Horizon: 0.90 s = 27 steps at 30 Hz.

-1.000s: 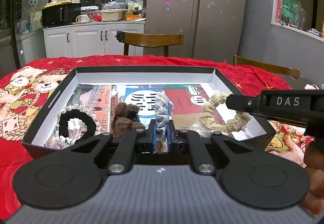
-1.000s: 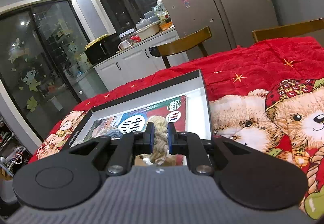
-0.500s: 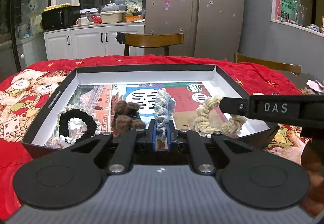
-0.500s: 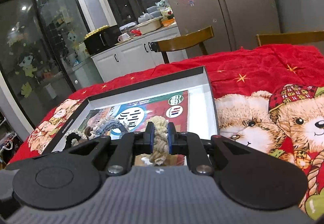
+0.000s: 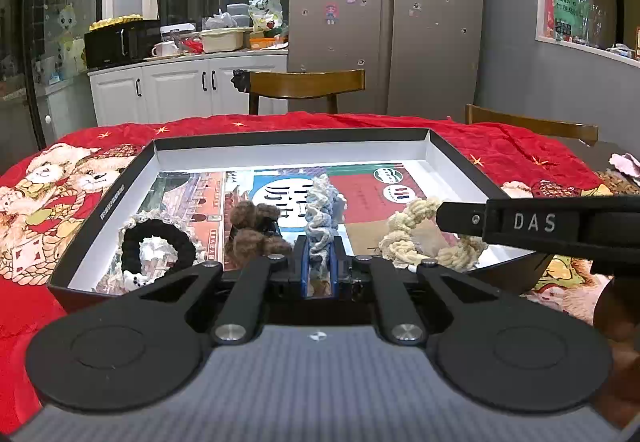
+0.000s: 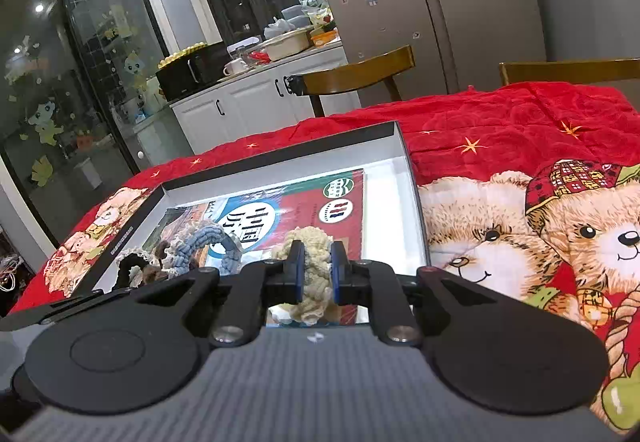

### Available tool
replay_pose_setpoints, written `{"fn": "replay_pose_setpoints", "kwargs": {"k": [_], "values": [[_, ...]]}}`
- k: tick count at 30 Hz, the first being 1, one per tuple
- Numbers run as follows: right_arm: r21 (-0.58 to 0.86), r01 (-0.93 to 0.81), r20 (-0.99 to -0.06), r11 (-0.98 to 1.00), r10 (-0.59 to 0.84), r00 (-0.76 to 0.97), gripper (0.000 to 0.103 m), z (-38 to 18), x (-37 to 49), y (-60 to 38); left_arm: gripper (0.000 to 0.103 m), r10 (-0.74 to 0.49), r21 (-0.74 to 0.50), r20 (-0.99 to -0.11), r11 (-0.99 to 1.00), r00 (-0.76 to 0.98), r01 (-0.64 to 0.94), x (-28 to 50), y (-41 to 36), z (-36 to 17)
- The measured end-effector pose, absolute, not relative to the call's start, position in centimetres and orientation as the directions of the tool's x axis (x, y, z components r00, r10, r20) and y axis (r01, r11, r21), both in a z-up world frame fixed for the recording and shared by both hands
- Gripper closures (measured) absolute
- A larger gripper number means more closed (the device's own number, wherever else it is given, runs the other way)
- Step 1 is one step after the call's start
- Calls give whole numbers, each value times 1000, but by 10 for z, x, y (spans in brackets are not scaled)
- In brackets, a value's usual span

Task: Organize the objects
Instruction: 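Open both tools to drop the two scrunchies in the box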

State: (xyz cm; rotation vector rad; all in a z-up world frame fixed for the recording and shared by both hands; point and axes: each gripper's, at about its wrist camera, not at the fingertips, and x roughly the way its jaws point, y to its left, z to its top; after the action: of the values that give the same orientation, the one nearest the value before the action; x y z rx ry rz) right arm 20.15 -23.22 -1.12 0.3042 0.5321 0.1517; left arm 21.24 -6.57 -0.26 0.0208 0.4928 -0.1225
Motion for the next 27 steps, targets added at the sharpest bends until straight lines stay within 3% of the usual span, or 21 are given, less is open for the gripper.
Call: {"fn": "replay_pose_setpoints", "kwargs": {"k": [14,16,20,22,27], "values": [[358,-85,-466,930,257,847,76,-5,200,-236,89,-171,-58,-514,985,840,165,217,-57,6],[369,-87,-467,925,265,843,67,-2,200,-237,81,-179,-60,-513,983,840,173,217,-56,10],[404,-94,-443,910,284,850,55,8,198,-241,53,-176,-71,-513,984,840,163,215,-50,21],[408,-92,-426,908,279,860,48,15,196,-241,51,-184,-81,-510,983,841,166,214,-44,28],[420,-119,-388,900,296,873,42,35,188,-236,46,-144,-48,-474,989,869,138,201,-27,58]]}}
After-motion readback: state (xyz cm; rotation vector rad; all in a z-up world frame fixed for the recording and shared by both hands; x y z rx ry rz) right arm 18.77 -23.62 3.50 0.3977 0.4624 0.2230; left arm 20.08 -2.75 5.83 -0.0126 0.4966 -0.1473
